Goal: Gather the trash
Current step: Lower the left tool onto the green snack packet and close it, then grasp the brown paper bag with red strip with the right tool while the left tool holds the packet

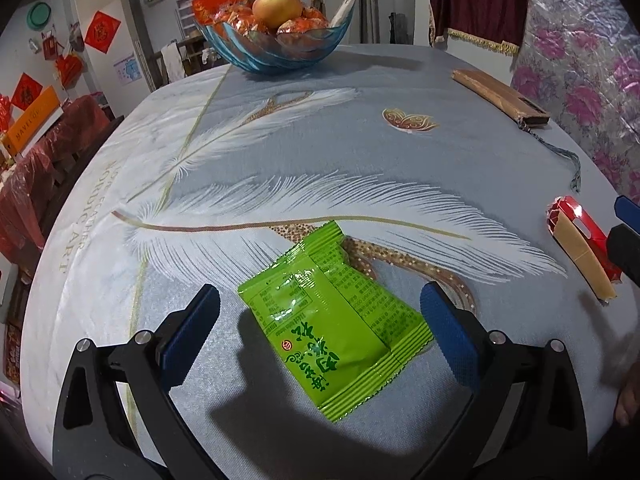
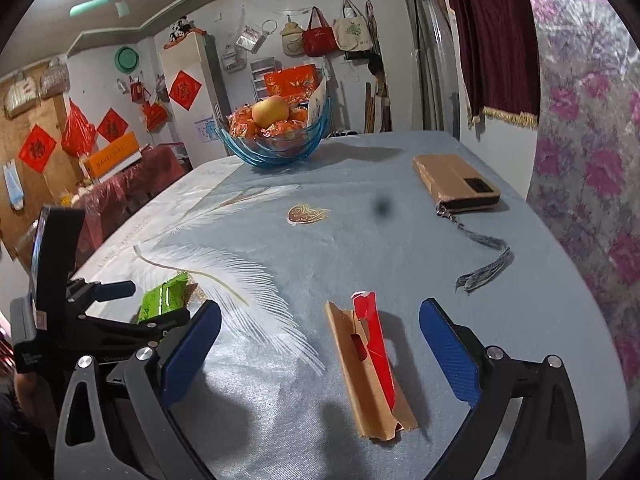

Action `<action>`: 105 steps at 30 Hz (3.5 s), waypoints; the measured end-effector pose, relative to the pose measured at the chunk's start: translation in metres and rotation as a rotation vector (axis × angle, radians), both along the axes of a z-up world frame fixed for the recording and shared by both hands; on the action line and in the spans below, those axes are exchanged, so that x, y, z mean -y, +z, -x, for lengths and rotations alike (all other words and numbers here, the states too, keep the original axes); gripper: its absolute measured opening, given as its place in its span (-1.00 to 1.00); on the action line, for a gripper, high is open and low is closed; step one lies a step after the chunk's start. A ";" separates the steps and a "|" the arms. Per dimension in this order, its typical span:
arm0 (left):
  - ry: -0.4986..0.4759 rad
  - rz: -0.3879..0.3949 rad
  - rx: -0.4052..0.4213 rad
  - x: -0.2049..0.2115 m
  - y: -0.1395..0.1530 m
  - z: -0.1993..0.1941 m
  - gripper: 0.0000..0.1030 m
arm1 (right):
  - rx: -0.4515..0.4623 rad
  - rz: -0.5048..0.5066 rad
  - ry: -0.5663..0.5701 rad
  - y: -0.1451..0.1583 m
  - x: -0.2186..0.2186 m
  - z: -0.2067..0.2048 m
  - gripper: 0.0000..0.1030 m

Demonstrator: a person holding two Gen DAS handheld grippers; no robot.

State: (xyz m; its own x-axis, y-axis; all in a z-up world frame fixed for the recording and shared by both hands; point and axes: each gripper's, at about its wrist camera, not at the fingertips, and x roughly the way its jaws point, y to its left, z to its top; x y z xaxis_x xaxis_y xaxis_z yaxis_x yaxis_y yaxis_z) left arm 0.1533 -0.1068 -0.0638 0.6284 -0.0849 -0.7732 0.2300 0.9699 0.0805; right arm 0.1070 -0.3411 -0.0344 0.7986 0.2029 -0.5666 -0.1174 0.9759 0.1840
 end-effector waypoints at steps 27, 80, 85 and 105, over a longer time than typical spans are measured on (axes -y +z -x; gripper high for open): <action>0.121 -0.146 -0.006 -0.058 -0.001 -0.011 0.87 | -0.040 -0.202 -0.032 -0.008 0.030 -0.006 0.89; 0.087 0.181 -0.017 -0.101 0.007 -0.008 0.09 | -0.100 0.122 -0.024 -0.010 -0.021 -0.020 0.89; 0.113 0.208 -0.001 -0.120 0.010 0.003 0.09 | -0.171 0.123 -0.011 -0.017 -0.020 -0.022 0.89; 0.131 0.239 -0.044 -0.141 0.001 -0.008 0.22 | -0.210 0.133 -0.085 -0.016 -0.011 -0.022 -0.51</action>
